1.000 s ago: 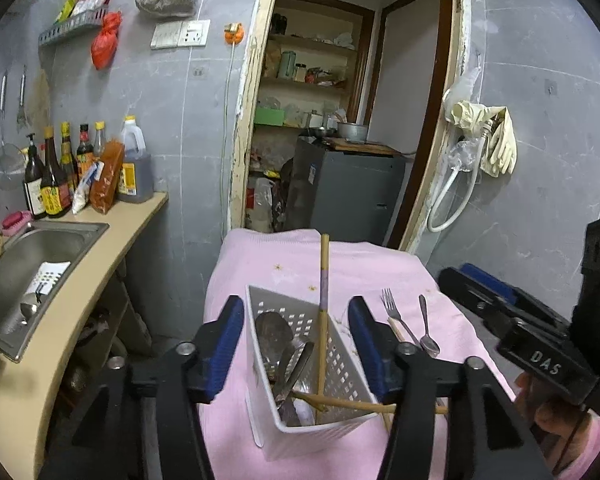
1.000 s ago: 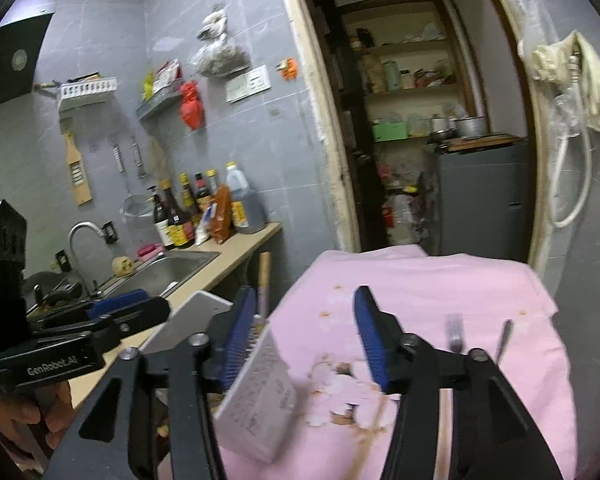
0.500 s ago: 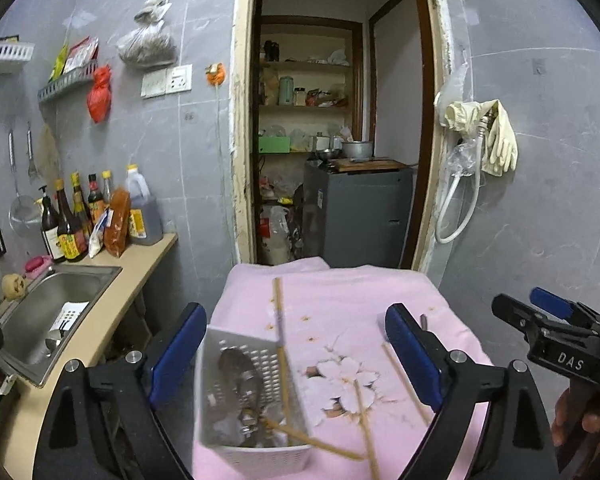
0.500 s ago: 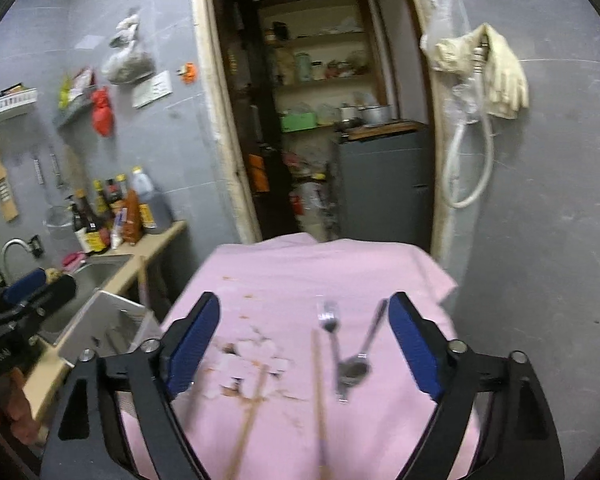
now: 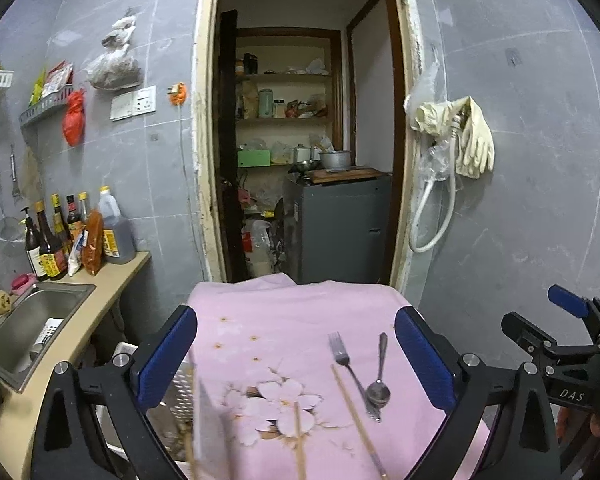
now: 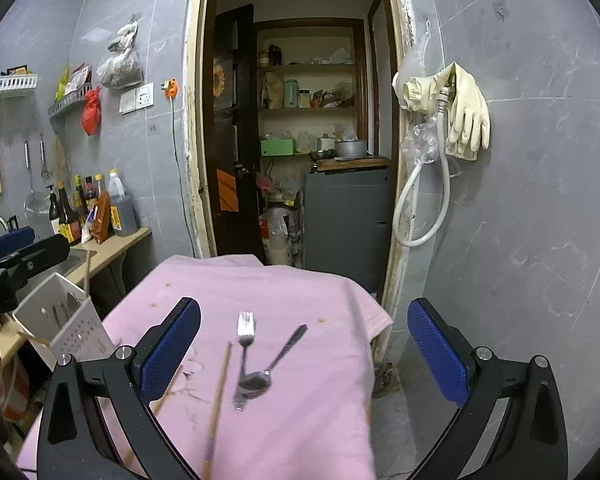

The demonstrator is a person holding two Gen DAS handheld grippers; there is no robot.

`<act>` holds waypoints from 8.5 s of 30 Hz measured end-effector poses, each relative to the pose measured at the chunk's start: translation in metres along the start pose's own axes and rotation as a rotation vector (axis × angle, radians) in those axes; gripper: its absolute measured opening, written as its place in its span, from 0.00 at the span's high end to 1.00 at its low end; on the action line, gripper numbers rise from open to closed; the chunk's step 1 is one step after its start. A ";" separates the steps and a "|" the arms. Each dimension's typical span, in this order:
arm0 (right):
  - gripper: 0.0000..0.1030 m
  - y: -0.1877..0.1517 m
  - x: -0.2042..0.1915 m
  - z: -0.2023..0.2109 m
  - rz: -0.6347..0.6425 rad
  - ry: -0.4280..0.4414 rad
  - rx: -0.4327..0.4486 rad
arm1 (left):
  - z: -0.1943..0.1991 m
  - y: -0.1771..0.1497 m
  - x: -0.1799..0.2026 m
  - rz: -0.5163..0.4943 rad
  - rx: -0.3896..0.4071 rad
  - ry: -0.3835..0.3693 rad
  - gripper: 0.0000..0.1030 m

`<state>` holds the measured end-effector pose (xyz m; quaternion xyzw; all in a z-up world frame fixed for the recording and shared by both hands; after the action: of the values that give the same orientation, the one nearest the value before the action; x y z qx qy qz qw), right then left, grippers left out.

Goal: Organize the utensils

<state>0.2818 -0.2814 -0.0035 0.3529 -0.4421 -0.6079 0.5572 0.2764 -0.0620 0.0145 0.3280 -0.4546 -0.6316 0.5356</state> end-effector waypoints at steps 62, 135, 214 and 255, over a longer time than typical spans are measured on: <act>0.65 -0.157 -0.106 -0.235 0.049 0.332 -0.558 | -0.164 -0.179 -0.032 0.253 -0.552 0.154 0.85; 0.94 -0.153 -0.129 -0.134 0.520 0.342 -0.305 | -0.140 -0.190 -0.041 0.327 -0.601 0.160 0.94; 0.99 0.007 -0.238 0.078 -0.126 0.845 -0.533 | 0.024 0.063 -0.183 0.294 0.278 -0.004 0.94; 0.63 -0.048 -0.276 -0.009 -0.017 0.600 -0.542 | 0.024 -0.018 -0.182 0.236 0.074 -0.073 0.87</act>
<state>0.3085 -0.0099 -0.0690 0.3584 -0.0807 -0.5771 0.7294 0.2864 0.1213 -0.0059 0.2684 -0.5322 -0.5586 0.5768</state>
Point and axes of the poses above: each gripper's, at about its wrist camera, not at the fingertips, and z roughly against the way its jaws point, x to its right, y to its top, the point moved 7 cm from there along -z, roughly the way its jaws point, and after that the axes turned 12 degrees about -y, right-handed, at the moved point
